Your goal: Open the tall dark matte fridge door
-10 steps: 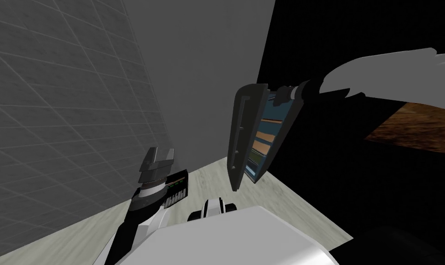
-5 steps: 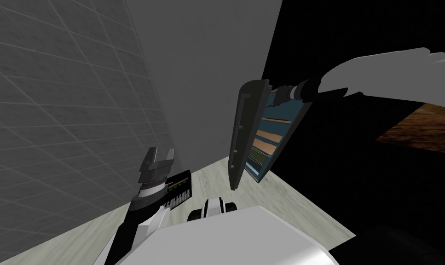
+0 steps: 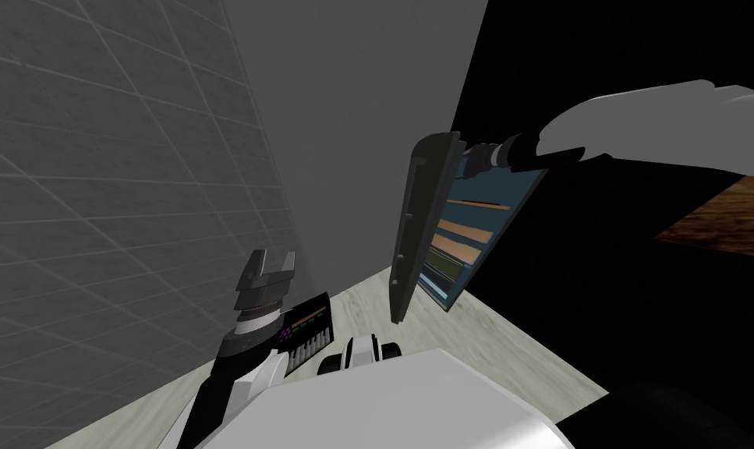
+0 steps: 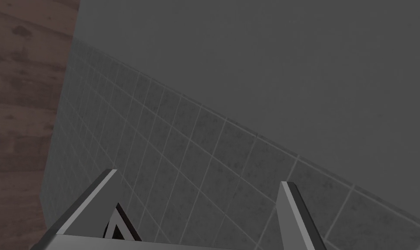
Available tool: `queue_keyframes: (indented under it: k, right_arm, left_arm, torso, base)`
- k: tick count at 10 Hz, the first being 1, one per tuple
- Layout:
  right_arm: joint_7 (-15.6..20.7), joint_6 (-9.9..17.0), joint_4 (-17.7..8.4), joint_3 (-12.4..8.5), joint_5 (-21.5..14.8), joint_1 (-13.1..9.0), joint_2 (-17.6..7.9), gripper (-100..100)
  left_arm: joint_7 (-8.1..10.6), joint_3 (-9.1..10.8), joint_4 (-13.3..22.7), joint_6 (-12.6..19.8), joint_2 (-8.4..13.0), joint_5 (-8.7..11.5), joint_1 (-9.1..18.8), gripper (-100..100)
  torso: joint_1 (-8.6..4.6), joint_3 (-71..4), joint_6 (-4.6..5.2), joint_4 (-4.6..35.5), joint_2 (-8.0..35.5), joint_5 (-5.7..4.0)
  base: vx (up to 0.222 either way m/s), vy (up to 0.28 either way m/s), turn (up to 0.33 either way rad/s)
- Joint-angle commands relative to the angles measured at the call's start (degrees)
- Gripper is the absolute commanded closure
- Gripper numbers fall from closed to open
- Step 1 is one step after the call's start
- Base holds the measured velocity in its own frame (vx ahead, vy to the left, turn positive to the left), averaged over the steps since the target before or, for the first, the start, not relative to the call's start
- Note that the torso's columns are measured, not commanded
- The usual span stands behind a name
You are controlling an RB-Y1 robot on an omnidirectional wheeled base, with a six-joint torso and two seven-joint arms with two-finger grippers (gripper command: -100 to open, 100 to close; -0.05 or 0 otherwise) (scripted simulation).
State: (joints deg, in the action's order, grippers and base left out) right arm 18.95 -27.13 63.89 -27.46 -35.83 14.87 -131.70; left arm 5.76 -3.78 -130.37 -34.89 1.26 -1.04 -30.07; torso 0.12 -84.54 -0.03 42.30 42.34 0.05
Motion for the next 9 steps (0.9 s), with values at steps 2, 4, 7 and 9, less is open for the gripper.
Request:
queue_keyframes:
  k: [2, 4, 7, 9]
  right_arm:
    - [-0.55, -0.09, -0.86, 0.56, -0.30, -0.12, -0.70, -100]
    - [-1.40, 0.01, -1.97, 1.07, -0.55, 0.30, -1.59, 100]
    - [-2.82, 0.29, -3.99, 1.97, -0.98, 1.17, -3.17, 100]
    - [-3.53, 0.43, -5.00, 2.43, -1.20, 1.61, -3.97, 100]
  left_arm:
    - [0.00, 0.02, 0.00, 0.00, 0.02, 0.00, 0.01, 0]
    - [0.00, 0.02, 0.00, 0.00, 0.03, 0.00, 0.01, 0]
    - [0.00, -0.01, 0.00, 0.00, 0.00, 0.00, 0.00, 0]
    - [0.00, 0.01, -0.01, 0.00, 0.01, 0.00, 0.01, 0]
  torso:
    - [-0.64, 0.01, 0.00, 0.00, 0.02, -0.22]
    - [-0.31, 0.03, 0.06, 0.02, 0.04, -0.13]
    - [0.50, -0.17, -0.03, -0.09, -0.26, 0.20]
    - [-0.49, 0.06, 0.03, 0.02, 0.14, -0.11]
  base:
    - [0.031, 0.009, 0.120]
    - [0.037, 0.062, -0.051]
    - [0.111, 0.294, -0.103]
    - [-0.006, 0.130, -0.156]
